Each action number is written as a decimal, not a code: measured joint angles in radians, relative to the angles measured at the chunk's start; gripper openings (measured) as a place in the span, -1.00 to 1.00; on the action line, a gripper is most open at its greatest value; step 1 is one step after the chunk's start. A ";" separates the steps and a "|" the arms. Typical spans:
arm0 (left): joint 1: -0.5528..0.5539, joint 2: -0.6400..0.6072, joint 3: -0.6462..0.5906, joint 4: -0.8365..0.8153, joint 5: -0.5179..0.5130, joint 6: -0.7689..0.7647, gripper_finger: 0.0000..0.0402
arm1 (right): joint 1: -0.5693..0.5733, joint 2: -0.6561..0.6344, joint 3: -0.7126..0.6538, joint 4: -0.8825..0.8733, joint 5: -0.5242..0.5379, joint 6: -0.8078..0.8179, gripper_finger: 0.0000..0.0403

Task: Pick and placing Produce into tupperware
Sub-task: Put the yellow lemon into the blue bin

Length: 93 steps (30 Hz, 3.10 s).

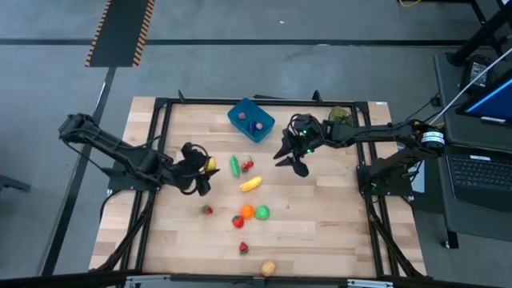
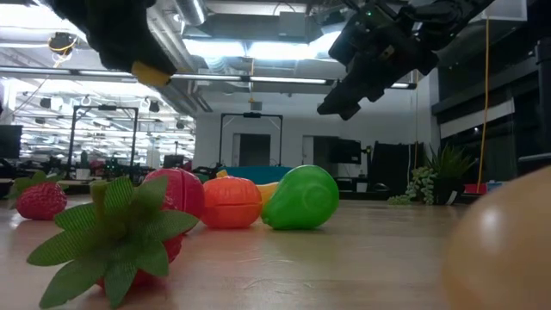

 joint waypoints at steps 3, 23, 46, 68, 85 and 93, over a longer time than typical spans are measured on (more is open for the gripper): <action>0.004 -0.027 -0.074 0.164 0.025 0.093 0.02 | 0.016 0.000 0.000 0.004 0.000 0.000 -0.28; 0.308 -0.097 -0.298 0.687 0.446 0.433 0.02 | -0.013 0.000 0.000 0.198 -0.069 -0.019 -0.28; 0.809 0.098 -0.298 0.965 0.989 0.547 0.02 | -0.341 -0.003 -0.099 0.451 -0.178 0.028 -0.28; 1.035 0.646 0.187 0.836 1.130 0.644 0.02 | -0.389 -0.003 -0.275 0.553 -0.176 0.047 -0.28; 1.063 0.765 0.489 0.378 0.915 0.756 0.02 | -0.390 -0.003 -0.276 0.429 -0.080 0.000 -0.28; 1.067 0.765 0.571 0.202 0.867 0.780 0.02 | -0.391 -0.003 -0.276 0.424 -0.080 0.000 -0.28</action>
